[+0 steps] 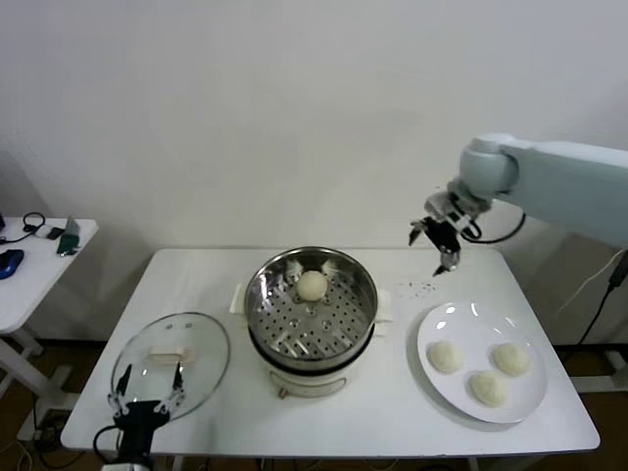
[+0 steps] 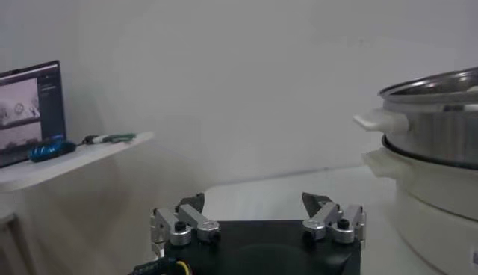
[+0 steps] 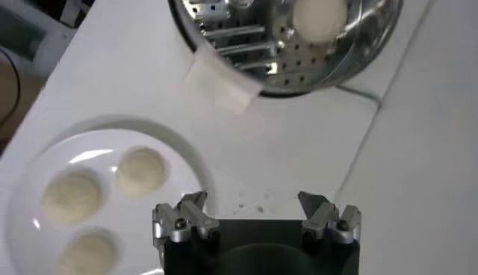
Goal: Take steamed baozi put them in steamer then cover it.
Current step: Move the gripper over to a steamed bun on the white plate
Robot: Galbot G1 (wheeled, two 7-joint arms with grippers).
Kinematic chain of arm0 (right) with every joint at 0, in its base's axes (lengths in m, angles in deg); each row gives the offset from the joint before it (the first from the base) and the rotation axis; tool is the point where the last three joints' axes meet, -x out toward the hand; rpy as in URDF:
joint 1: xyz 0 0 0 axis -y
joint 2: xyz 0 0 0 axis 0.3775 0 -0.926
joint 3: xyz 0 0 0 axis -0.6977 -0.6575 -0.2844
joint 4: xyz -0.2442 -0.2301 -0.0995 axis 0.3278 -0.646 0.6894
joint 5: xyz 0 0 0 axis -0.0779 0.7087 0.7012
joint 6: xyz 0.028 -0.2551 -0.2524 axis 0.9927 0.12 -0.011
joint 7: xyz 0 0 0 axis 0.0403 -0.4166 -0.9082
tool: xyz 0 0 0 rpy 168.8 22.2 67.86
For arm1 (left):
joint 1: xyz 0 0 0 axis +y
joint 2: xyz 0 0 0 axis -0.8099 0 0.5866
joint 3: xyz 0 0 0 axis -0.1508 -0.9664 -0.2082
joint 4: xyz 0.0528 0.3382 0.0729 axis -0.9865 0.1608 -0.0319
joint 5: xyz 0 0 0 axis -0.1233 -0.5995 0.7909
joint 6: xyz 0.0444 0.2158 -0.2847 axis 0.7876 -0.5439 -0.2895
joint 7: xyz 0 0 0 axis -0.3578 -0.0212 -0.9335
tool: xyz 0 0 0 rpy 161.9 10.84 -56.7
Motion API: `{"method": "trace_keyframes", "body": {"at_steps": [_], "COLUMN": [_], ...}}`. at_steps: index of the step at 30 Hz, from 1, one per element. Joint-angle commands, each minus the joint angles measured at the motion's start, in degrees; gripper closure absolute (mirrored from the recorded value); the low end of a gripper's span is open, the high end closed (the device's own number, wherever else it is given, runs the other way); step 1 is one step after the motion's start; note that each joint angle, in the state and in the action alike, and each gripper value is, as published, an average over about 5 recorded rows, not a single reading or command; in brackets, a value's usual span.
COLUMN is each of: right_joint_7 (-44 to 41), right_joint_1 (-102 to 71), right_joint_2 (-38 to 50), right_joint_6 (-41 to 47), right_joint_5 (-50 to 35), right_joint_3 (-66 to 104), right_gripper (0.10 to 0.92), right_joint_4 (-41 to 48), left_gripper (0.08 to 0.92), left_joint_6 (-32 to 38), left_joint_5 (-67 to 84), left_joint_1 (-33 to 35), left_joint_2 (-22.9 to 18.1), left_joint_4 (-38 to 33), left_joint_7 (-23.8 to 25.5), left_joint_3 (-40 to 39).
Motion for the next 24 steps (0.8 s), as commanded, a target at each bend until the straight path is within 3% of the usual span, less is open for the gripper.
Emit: {"method": "trace_keyframes", "body": {"at_steps": [1,24], "right_joint_7": [5.24,6.81], "right_joint_1": [-4.56,-29.98], "right_joint_2": [10.49,8.42], "right_joint_6": [12.57,13.52], "right_joint_5": [-1.09,5.9], "right_joint_3": [-5.23,12.7], "right_gripper": [0.203,0.203], "right_joint_4": [-8.15,0.45], "left_gripper": [0.177,0.177], "left_joint_6": [0.09,0.01], "left_joint_5": [0.03,-0.4], "left_joint_1": [0.19,0.83], "left_joint_2": [-0.06,-0.82], "left_joint_4": [-0.06,-0.5], "left_joint_7": [-0.01,0.11], "left_joint_3": [0.04,0.79]}}
